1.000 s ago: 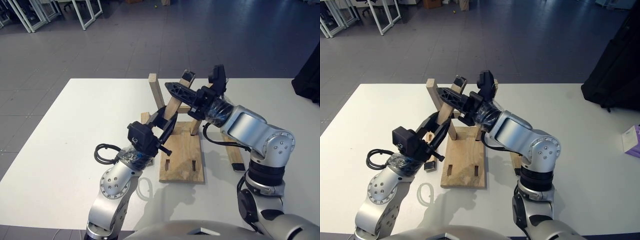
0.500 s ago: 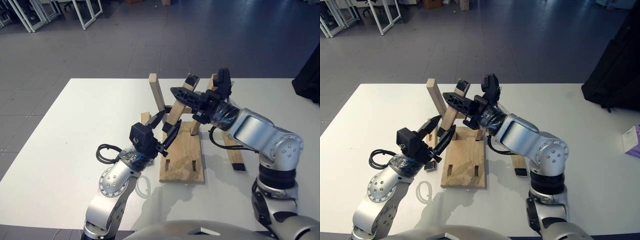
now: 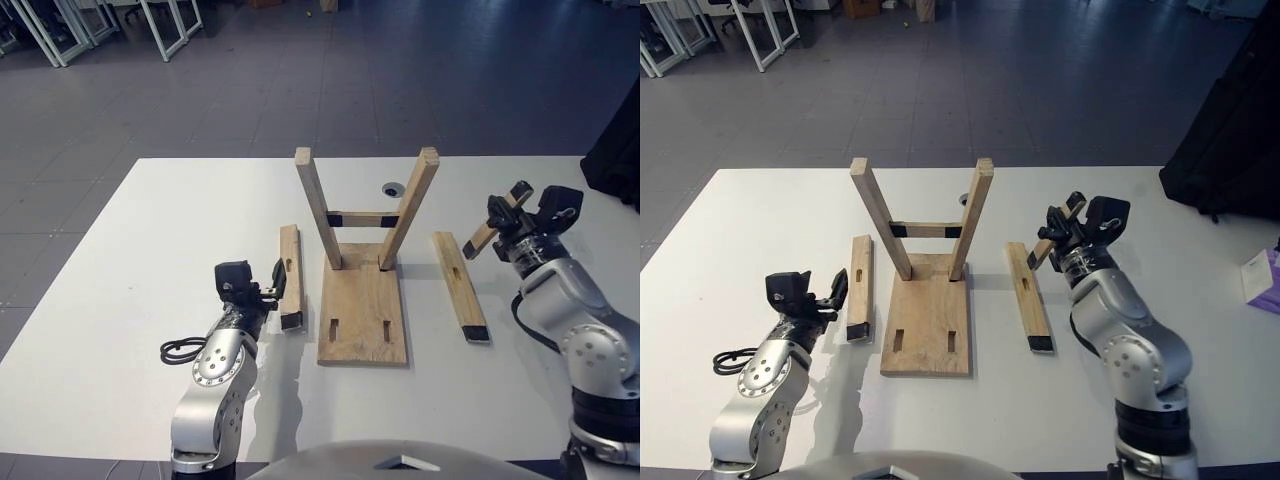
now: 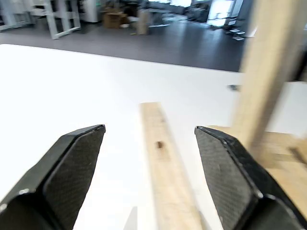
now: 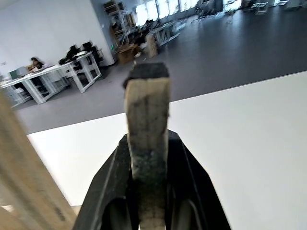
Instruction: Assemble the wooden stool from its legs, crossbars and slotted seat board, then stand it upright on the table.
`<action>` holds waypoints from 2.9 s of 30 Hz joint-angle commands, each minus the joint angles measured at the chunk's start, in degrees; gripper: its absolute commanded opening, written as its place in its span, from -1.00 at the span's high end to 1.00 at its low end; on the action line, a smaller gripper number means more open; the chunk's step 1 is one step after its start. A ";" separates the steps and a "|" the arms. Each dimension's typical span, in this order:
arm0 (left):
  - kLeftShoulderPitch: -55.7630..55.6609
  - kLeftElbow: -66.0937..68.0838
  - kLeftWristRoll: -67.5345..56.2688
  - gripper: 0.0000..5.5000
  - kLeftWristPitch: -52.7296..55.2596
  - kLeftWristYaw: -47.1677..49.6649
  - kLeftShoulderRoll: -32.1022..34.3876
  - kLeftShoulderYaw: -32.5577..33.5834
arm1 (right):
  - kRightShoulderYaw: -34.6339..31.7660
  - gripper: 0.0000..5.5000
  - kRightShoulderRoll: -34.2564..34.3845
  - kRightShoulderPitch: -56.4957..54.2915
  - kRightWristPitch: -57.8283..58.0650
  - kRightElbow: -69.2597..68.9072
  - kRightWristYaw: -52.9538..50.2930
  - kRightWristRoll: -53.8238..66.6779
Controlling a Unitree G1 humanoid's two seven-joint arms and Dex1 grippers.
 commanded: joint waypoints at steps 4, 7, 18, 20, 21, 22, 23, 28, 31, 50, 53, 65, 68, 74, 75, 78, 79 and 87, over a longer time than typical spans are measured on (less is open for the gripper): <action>-0.40 1.91 2.67 -0.26 1.29 1.34 -1.36 -0.68 | 2.82 0.86 5.14 1.69 -4.40 5.22 5.20 -10.22; -0.66 1.99 3.04 -0.26 1.53 0.72 -1.21 -0.54 | 3.04 0.86 6.56 2.93 -5.48 7.03 7.67 -12.93; -2.28 2.80 3.72 -0.26 1.83 -1.42 0.36 0.02 | 0.55 0.86 8.23 2.98 -7.98 13.67 14.85 -19.34; -2.34 2.79 3.75 -0.26 1.92 -1.75 0.55 0.03 | 0.43 0.86 8.58 2.81 -8.91 15.30 15.86 -20.56; -2.37 2.79 3.76 -0.26 1.98 -1.87 0.61 0.00 | 0.39 0.86 8.81 2.68 -9.36 16.02 16.22 -21.10; -2.46 2.84 3.75 -0.26 2.07 -2.05 0.73 -0.01 | 0.33 0.86 9.06 2.54 -9.69 16.50 16.41 -21.60; -2.54 2.88 3.76 -0.26 2.17 -2.15 0.80 0.00 | 0.26 0.86 9.29 2.36 -9.96 16.87 16.60 -22.05; -2.46 2.68 3.98 -0.26 2.85 -1.92 0.66 -0.25 | 2.94 0.86 11.68 1.95 -12.10 19.29 16.99 -26.72; -2.24 2.45 4.07 -0.26 3.20 -1.73 0.40 -0.23 | 5.69 0.86 11.82 5.80 -17.42 23.33 17.99 -32.42; -3.63 4.09 4.54 -0.26 3.19 -2.48 0.20 -0.27 | -1.11 0.51 9.44 1.60 -22.99 20.42 18.50 -37.16; -3.61 4.07 4.65 -0.26 3.25 -2.61 0.28 -0.14 | -1.86 0.33 9.02 -0.41 -19.22 16.32 17.83 -36.95; -3.93 4.34 5.18 -0.26 3.30 -2.47 -0.08 -0.26 | -4.17 0.15 5.28 -19.09 7.82 23.23 16.28 -37.47; -4.35 4.39 5.16 -0.26 3.64 -2.76 0.24 0.22 | -5.20 0.15 7.70 -14.35 8.87 22.69 15.12 -37.11; -4.38 4.09 4.79 -0.26 3.70 -2.85 -0.05 0.57 | -14.26 -0.03 5.25 -20.63 -1.45 6.10 13.82 -34.66; -3.55 3.51 4.83 -0.26 3.61 -2.64 -0.23 0.66 | -15.23 -0.06 4.66 -19.38 -0.20 2.80 13.90 -34.38; -0.65 1.68 3.90 -0.26 3.90 -2.30 -1.70 0.73 | -12.08 -0.29 7.03 -2.49 6.29 -14.94 14.23 -34.06; -0.35 1.47 3.55 -0.26 4.38 -2.17 -2.21 0.65 | -9.05 -0.37 8.32 5.45 7.53 -19.95 14.42 -34.28; -0.77 0.48 3.31 -0.26 6.89 -2.95 -1.83 0.62 | 0.54 -0.65 10.58 33.57 4.66 -11.38 17.84 -38.20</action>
